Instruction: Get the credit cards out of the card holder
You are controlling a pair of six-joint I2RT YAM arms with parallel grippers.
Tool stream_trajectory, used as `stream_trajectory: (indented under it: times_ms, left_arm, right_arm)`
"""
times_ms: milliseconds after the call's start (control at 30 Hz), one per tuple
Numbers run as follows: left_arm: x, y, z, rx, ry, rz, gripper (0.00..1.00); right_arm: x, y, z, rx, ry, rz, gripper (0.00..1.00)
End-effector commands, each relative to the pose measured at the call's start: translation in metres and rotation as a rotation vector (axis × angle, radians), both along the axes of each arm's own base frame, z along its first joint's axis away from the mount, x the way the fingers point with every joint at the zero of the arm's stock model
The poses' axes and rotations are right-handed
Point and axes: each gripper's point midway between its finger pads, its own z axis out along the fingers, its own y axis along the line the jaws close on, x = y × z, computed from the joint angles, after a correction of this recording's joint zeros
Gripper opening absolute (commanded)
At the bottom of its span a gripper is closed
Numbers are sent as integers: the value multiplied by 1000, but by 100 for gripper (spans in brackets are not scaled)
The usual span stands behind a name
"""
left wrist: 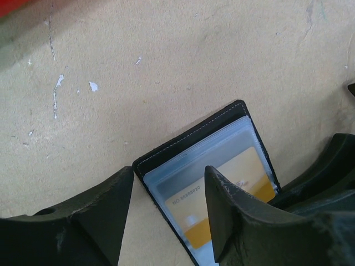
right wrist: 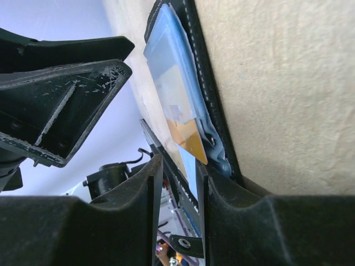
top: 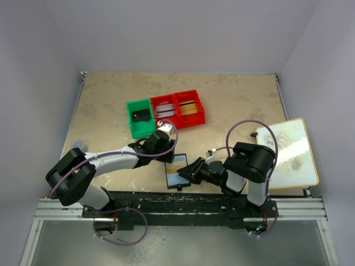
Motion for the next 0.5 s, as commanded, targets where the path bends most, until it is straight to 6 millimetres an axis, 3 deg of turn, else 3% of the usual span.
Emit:
stream_trajectory:
  times_ms: [0, 233, 467]
  left_arm:
    - [11, -2, 9, 19, -39, -14, 51]
    - [-1, -2, 3, 6, -11, -50, 45]
    - [-8, 0, -8, 8, 26, -55, 42]
  right_arm:
    - [7, -8, 2, 41, -21, -68, 33]
    - [9, -20, -10, 34, 11, -129, 35]
    - [15, -15, -14, 11, 6, -136, 30]
